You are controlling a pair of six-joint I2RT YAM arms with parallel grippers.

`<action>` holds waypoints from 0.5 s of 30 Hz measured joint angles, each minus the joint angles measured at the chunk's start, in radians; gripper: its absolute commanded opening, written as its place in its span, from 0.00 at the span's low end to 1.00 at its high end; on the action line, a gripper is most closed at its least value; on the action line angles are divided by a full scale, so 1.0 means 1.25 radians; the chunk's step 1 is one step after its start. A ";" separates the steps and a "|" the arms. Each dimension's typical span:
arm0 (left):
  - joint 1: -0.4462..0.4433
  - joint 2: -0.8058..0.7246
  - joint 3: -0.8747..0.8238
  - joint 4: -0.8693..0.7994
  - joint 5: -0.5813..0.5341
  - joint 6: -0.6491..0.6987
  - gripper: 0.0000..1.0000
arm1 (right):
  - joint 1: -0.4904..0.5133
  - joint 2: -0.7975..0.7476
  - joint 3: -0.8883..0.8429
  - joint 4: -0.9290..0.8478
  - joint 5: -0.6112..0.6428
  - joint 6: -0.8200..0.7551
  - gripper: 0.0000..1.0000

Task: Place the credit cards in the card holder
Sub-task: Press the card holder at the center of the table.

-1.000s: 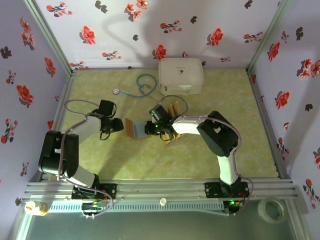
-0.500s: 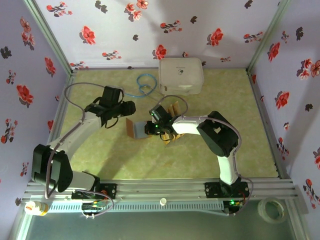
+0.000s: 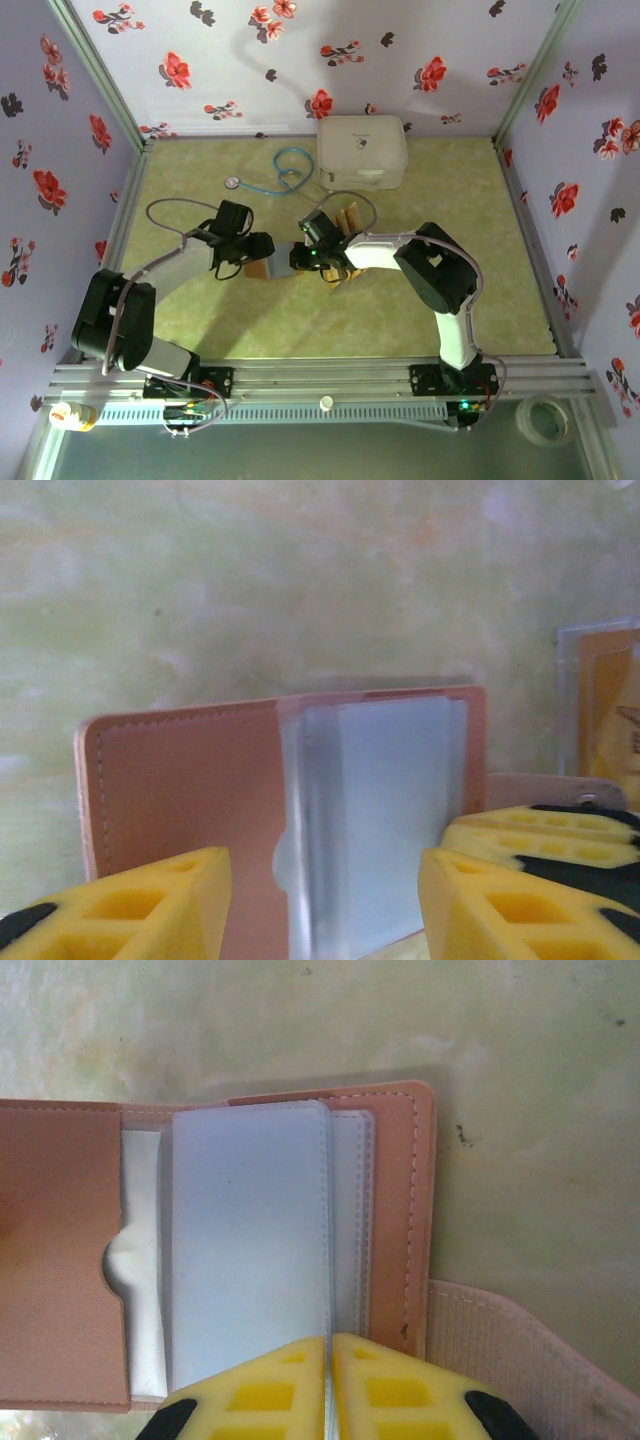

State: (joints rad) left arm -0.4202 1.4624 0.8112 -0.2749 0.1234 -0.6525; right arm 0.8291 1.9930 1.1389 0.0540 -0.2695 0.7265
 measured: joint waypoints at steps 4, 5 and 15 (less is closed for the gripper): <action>0.013 0.014 -0.023 0.019 -0.003 0.002 0.52 | 0.000 -0.004 -0.008 0.004 0.000 0.006 0.10; 0.015 0.023 -0.028 0.026 -0.006 0.003 0.52 | 0.000 -0.005 -0.009 0.005 0.000 0.007 0.10; 0.025 0.073 -0.046 0.088 -0.014 0.034 0.52 | 0.001 -0.007 -0.012 0.007 0.000 0.014 0.10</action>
State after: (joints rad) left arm -0.3893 1.5539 0.7540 -0.1646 0.1062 -0.6102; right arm 0.8303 1.9839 1.1240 0.0628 -0.2691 0.7441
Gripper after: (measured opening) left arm 0.518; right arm 0.096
